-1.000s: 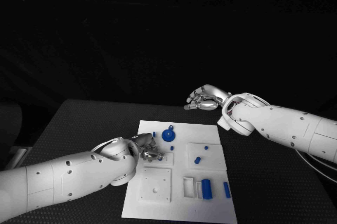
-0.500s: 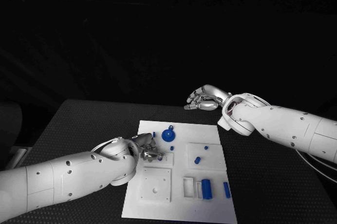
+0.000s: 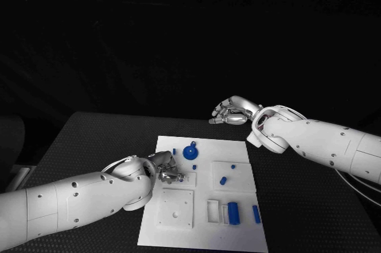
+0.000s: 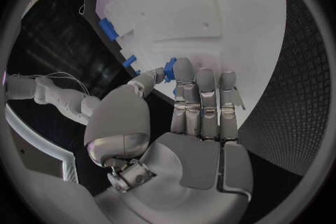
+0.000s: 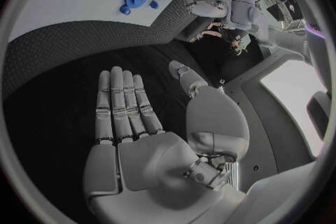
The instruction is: Assemble the parts on the task board
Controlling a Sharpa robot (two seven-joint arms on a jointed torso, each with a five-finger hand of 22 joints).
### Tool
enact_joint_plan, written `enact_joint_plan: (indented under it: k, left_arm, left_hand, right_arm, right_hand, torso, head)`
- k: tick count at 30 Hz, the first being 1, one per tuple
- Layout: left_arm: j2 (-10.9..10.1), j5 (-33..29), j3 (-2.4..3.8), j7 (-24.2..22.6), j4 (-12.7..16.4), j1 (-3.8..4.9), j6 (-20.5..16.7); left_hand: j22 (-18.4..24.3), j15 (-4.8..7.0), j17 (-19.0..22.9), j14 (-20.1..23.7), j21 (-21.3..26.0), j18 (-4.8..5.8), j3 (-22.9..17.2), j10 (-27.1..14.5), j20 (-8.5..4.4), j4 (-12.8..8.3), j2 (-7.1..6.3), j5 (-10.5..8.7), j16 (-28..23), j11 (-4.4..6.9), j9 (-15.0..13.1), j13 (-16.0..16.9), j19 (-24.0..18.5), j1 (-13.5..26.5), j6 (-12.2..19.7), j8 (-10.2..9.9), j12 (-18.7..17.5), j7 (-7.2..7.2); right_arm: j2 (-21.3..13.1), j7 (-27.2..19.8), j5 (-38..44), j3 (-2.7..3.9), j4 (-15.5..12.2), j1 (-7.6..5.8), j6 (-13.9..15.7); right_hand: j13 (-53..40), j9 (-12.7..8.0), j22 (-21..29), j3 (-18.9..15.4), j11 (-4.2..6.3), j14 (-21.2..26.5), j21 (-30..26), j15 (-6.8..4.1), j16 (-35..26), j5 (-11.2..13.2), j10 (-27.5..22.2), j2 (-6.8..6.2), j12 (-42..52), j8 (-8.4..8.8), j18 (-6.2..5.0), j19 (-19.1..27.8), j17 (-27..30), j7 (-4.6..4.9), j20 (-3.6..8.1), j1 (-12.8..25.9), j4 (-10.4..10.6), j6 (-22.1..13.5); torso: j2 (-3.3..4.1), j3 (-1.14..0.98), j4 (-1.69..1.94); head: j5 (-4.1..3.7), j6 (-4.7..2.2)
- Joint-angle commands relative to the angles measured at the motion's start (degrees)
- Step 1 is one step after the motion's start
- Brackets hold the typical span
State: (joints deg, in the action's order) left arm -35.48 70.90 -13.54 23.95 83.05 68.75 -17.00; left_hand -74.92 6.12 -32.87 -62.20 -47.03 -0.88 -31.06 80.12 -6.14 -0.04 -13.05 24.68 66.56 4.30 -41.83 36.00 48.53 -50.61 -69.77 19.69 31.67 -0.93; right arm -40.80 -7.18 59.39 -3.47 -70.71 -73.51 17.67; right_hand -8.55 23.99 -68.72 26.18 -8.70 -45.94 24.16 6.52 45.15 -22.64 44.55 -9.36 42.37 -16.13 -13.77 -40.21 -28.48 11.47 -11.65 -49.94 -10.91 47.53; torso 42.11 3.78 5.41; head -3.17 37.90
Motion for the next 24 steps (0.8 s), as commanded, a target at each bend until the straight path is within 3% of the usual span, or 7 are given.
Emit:
enact_joint_plan:
  k: [1,10,14,16,21,22,24]
  left_arm:
    - [0.0,-2.4,0.04,-1.3,0.7,-0.23,2.6]
    - [0.1,-3.0,0.16,-1.3,0.8,-0.22,2.3]
    - [0.1,-3.1,0.20,-1.3,0.7,-0.22,1.6]
    - [0.1,-3.5,0.21,-1.4,0.7,-0.22,1.2]
    - [0.1,-4.5,0.23,-1.8,0.6,-0.22,0.3]
    - [0.1,-4.5,0.23,-1.9,0.6,-0.22,0.1]
    - [0.1,-4.5,0.24,-2.0,0.5,-0.22,0.1]
  left_hand:
    - [-1.2,0.00,0.1,0.5,-0.2,0.56,0.1,-0.5,-5.43,-0.4,-0.09,0.26,0.1,-0.06,-0.1,0.0,-0.3,-0.6,0.5,-0.4,-0.3,-0.20]
    - [-1.1,-0.09,0.1,0.7,-0.1,0.64,0.2,-0.6,-5.34,-0.4,-0.03,0.27,0.0,-0.15,0.0,0.0,-0.5,-0.4,0.6,-0.5,-0.3,-0.29]
    - [-1.1,-0.12,0.2,0.7,-0.1,0.64,0.1,-0.6,-5.32,-0.3,0.75,0.44,0.0,-0.15,-0.1,0.0,-0.5,-0.4,0.6,-0.5,-0.3,-0.27]
    - [-1.2,-0.12,0.2,0.7,-0.1,0.64,0.1,-0.6,-5.31,-0.9,1.75,1.06,0.1,-0.14,-0.1,0.0,-0.6,-0.8,0.6,-0.5,-0.3,-0.29]
    - [-1.2,-0.12,0.3,0.7,-0.3,0.66,-0.3,-0.6,-5.27,-5.0,5.84,5.57,0.3,-0.16,-0.1,0.1,-0.7,-3.2,0.6,-0.6,-0.2,-0.33]
    - [-1.2,-0.12,0.3,0.7,-0.3,0.66,-0.9,-0.6,-5.28,-5.8,6.59,5.43,0.3,-0.15,-0.1,0.1,-0.7,-4.0,0.6,-0.6,-0.2,-0.31]
    - [-1.1,-0.17,0.4,0.7,-0.2,0.76,-4.2,-0.6,-5.21,-6.3,6.47,2.53,0.3,-0.20,0.0,0.0,-0.5,-5.3,0.5,-0.8,-0.2,-0.35]
  right_arm:
    - [0.0,-0.1,0.1,0.01,-0.1,0.07,-0.7]
    - [0.0,0.0,0.1,0.01,-0.1,0.09,-0.9]
    - [0.0,0.0,0.1,0.01,-0.1,0.10,-0.9]
    - [0.0,0.0,0.1,0.01,-0.1,0.10,-0.9]
    - [0.0,0.0,0.1,0.01,0.0,0.11,-0.9]
    - [0.0,0.0,0.1,0.01,0.0,0.11,-0.9]
    - [0.0,0.0,0.1,0.01,0.0,0.11,-0.9]
  right_hand:
    - [0.1,-0.1,-0.1,-0.1,-0.15,0.0,-0.3,0.25,-0.3,-0.2,0.2,-0.20,-0.3,-0.28,-0.68,0.1,0.1,-0.17,-0.27,0.3,0.3,-0.4]
    - [0.2,-0.1,-0.1,-0.1,-0.15,0.0,-0.3,0.26,-0.3,-0.2,0.2,-0.22,-0.3,-0.29,-0.69,0.1,0.1,-0.16,-0.28,0.3,0.4,-0.4]
    - [0.2,-0.1,-0.1,-0.1,-0.16,0.0,-0.3,0.26,-0.3,-0.2,0.2,-0.23,-0.3,-0.29,-0.69,0.1,0.1,-0.16,-0.29,0.3,0.4,-0.4]
    - [0.2,-0.1,-0.1,-0.1,-0.16,0.0,-0.3,0.26,-0.3,-0.2,0.2,-0.22,-0.3,-0.29,-0.69,0.1,0.1,-0.16,-0.29,0.3,0.4,-0.4]
    - [0.2,-0.1,-0.1,-0.1,-0.16,0.0,-0.3,0.26,-0.3,-0.2,0.2,-0.21,-0.3,-0.30,-0.70,0.1,0.1,-0.16,-0.29,0.3,0.4,-0.4]
    - [0.2,-0.1,-0.1,-0.1,-0.16,0.0,-0.3,0.26,-0.3,-0.2,0.2,-0.21,-0.3,-0.30,-0.70,0.1,0.1,-0.16,-0.29,0.3,0.4,-0.4]
    - [0.2,-0.1,-0.1,-0.1,-0.16,0.0,-0.3,0.26,-0.3,-0.2,0.2,-0.21,-0.3,-0.30,-0.70,0.1,0.1,-0.16,-0.30,0.3,0.5,-0.4]
  torso:
    - [-0.02,-0.01,0.03]
    - [0.02,-0.04,-0.03]
    - [0.03,-0.04,-0.03]
    - [0.03,-0.04,-0.04]
    - [0.02,-0.05,0.00]
    - [0.01,-0.05,0.00]
    - [0.00,-0.05,0.01]
  head:
    - [-0.02,-0.01]
    - [0.02,-0.04]
    - [-0.01,-0.08]
    - [-0.02,-0.12]
    - [-0.04,-0.15]
    - [-0.05,-0.17]
    - [-0.06,-0.20]
